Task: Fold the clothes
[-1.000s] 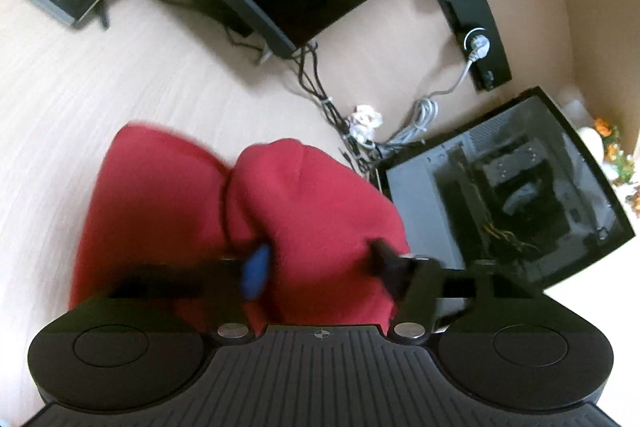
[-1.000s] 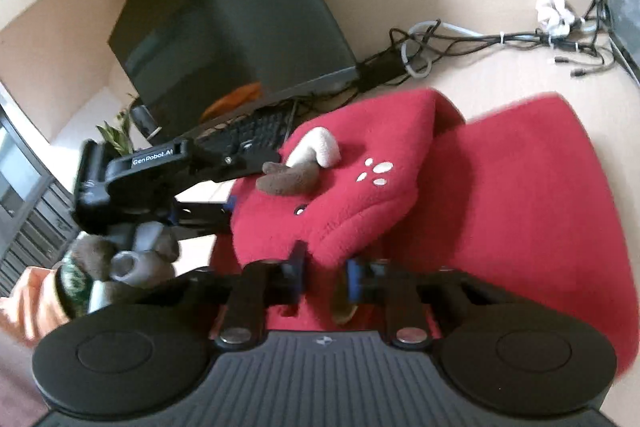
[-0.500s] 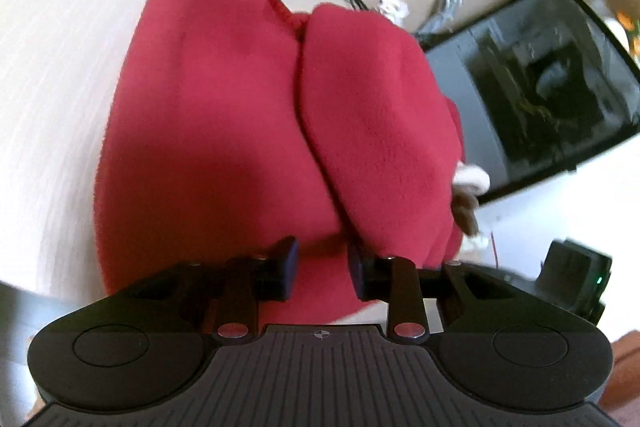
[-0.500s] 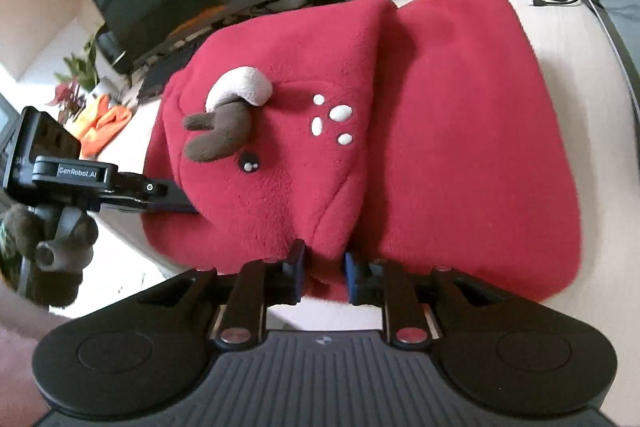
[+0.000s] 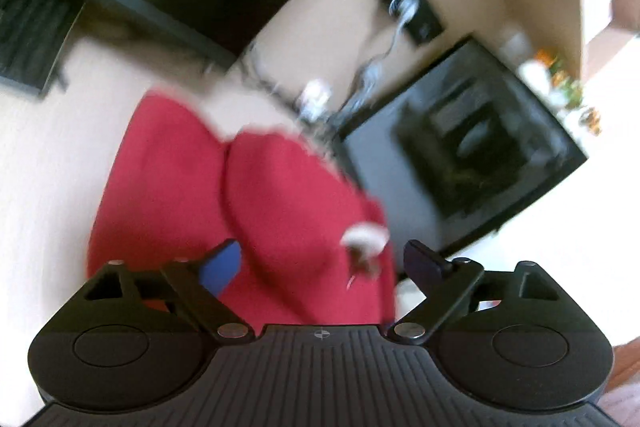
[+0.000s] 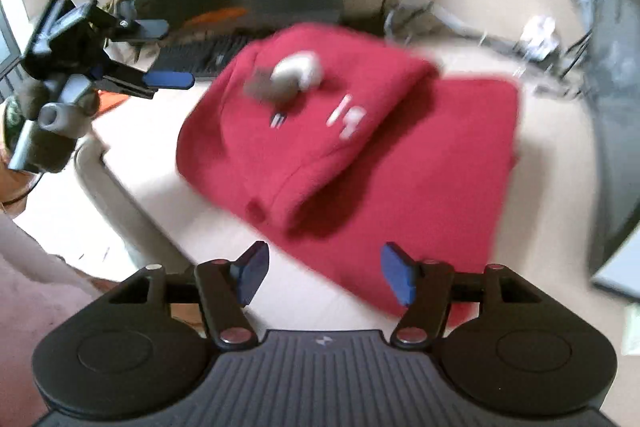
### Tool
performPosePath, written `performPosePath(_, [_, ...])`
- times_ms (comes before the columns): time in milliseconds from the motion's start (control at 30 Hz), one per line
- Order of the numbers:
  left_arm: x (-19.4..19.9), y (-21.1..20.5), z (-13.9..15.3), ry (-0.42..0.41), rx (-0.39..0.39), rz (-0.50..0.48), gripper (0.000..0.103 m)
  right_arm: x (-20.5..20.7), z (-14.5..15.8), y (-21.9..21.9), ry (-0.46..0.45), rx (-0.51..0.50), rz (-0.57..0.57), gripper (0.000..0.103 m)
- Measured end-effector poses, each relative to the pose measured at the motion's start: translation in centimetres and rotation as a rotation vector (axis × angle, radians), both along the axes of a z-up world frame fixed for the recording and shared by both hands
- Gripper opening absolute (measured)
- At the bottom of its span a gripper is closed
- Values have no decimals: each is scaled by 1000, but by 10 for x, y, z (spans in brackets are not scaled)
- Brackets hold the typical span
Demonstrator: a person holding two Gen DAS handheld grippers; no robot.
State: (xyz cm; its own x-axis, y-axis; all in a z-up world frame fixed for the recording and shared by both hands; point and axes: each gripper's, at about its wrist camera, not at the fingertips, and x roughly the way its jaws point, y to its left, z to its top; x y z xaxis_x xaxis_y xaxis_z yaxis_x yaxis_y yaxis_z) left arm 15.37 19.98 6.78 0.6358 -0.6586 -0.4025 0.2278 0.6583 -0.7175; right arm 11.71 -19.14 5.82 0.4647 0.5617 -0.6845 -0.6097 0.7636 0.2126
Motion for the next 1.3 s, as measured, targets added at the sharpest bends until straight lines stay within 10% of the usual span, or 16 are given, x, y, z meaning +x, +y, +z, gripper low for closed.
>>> performPosePath(200, [65,-13,-39,113,-31,122,88,25,25,-6,-112,84,-86,63])
performPosePath(367, [72,-27,-44,115,-46,118,28,27,17,14,-148,49,-79,63])
performPosePath(500, [44,-11,-25,36,-62,123,27,29,31,16,-207,97,-85,63])
performPosePath(667, [27,3,-65,180,-45,165,27,40,43,62,-283,170,20,69])
performPosePath(800, [25,5,-75,198,-70,184,27,73,-12,102,-143,47,20,70])
performPosePath(1100, [30,-11,4,-73,-5,115,59,37,-30,115,-280,-52,39,78])
performPosePath(1300, [73,-17,-35,71,-49,135,62,19,-43,105,-281,-83,81,79])
